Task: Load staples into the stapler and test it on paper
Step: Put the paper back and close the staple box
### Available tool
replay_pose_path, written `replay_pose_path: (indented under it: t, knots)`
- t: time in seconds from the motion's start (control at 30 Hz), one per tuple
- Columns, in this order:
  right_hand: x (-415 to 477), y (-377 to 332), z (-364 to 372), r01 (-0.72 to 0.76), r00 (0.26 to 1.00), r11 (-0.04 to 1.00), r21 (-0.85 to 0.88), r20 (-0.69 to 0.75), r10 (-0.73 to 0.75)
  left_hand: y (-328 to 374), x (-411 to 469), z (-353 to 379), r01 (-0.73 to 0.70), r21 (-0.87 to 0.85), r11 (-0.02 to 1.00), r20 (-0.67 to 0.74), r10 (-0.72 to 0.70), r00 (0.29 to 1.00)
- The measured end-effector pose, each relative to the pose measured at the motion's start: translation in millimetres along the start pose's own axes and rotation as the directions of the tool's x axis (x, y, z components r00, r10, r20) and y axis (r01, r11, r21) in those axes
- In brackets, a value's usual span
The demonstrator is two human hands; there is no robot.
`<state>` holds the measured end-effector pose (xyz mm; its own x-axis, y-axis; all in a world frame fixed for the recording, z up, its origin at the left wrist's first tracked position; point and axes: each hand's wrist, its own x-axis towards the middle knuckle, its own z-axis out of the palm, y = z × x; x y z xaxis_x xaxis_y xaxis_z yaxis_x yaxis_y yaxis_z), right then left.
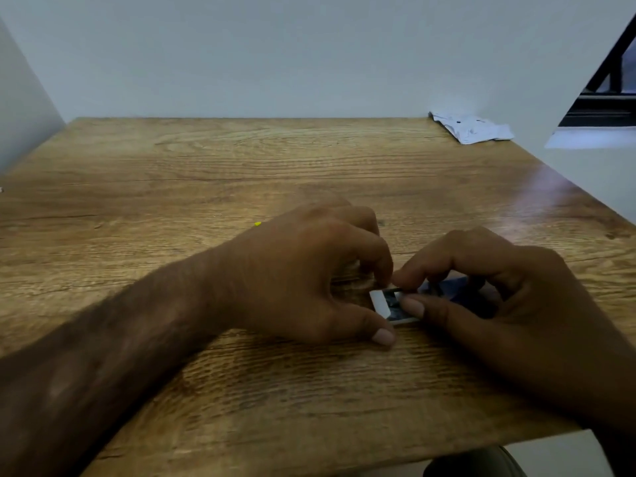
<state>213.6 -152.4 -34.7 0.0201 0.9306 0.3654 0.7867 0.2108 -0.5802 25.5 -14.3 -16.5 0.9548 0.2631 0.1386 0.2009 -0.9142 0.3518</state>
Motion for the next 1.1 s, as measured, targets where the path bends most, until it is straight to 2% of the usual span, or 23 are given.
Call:
replay_pose_path:
  t: [0.1, 0.27, 0.5, 0.63, 0.87, 0.97, 1.1]
  knots:
    - [-1, 4, -5, 0.013, 1.0, 1.0, -0.017, -0.009, -0.014, -2, 0, 0, 0.0, -0.027, 1.0, -0.012, 0.0, 1.0]
    - [-14, 22, -24, -0.055, 0.998, 0.989, -0.135, 0.008, 0.057, -6, 2, 3, 0.018, -0.069, 0.997, -0.016, -0.019, 1.0]
    - [-24, 28, -22, -0.078, 0.996, 0.997, -0.017, -0.048, 0.077, -12, 4, 5, -0.08, -0.138, 0.987, -0.112, 0.065, 0.992]
    - [-24, 27, -23, -0.097, 0.995, 0.995, -0.026, -0.033, 0.096, -15, 6, 7, -0.083, -0.166, 0.983, -0.137, 0.061, 0.989]
    - [-25, 24, -22, -0.142, 0.989, 0.99, -0.008, -0.028, 0.142, -12, 6, 11, -0.089, -0.112, 0.99, -0.178, 0.068, 0.982]
    - [-22, 19, -16, -0.131, 0.991, 0.991, 0.004, -0.023, 0.131, -8, 6, 10, -0.061, -0.108, 0.992, -0.22, 0.036, 0.975]
    - [-17, 12, -10, -0.119, 0.992, 0.992, 0.028, -0.026, 0.12, -8, 7, 12, -0.093, -0.126, 0.988, -0.231, 0.062, 0.971]
